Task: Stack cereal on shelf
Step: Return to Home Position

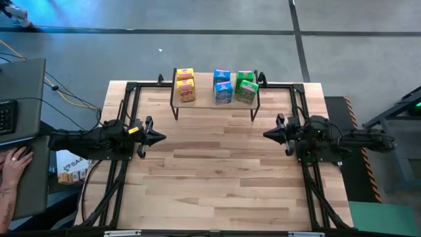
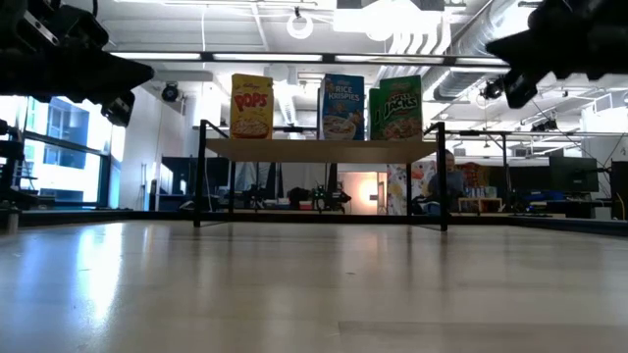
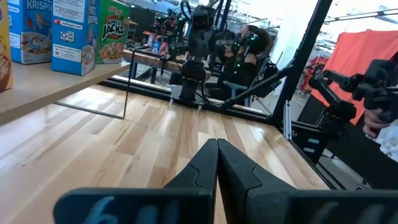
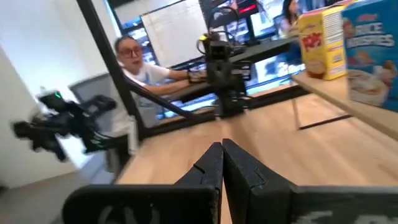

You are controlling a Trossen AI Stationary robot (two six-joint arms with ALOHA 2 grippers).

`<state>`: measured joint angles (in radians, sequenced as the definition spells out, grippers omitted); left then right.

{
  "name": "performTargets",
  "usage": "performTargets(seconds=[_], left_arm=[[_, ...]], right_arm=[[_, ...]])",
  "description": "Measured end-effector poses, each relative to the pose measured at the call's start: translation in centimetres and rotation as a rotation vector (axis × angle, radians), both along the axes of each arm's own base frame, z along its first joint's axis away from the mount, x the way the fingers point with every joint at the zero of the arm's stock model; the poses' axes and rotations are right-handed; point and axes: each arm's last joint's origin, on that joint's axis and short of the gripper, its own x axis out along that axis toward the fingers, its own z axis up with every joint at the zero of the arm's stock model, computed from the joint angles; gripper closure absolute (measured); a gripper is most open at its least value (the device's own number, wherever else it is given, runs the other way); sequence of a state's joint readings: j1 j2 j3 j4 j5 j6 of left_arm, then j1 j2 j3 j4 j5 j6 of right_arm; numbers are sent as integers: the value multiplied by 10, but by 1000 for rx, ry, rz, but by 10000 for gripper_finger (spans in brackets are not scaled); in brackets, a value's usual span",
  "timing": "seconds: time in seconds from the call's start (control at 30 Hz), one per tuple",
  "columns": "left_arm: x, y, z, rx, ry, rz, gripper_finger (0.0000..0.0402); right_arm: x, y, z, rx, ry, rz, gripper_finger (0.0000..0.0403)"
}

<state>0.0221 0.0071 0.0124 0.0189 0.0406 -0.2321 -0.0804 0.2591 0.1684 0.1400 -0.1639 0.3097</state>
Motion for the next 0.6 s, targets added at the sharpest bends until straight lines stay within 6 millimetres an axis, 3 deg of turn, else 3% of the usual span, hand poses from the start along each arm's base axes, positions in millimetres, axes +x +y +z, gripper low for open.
performTargets(seconds=[0.3,0.6], left_arm=[[0,0,0,0,0,0,401],[0,0,0,0,0,0,401]], right_arm=[[-8,-3,-23,-123,-26,-141,403],[-16,-5,-38,-171,92,-233,403]])
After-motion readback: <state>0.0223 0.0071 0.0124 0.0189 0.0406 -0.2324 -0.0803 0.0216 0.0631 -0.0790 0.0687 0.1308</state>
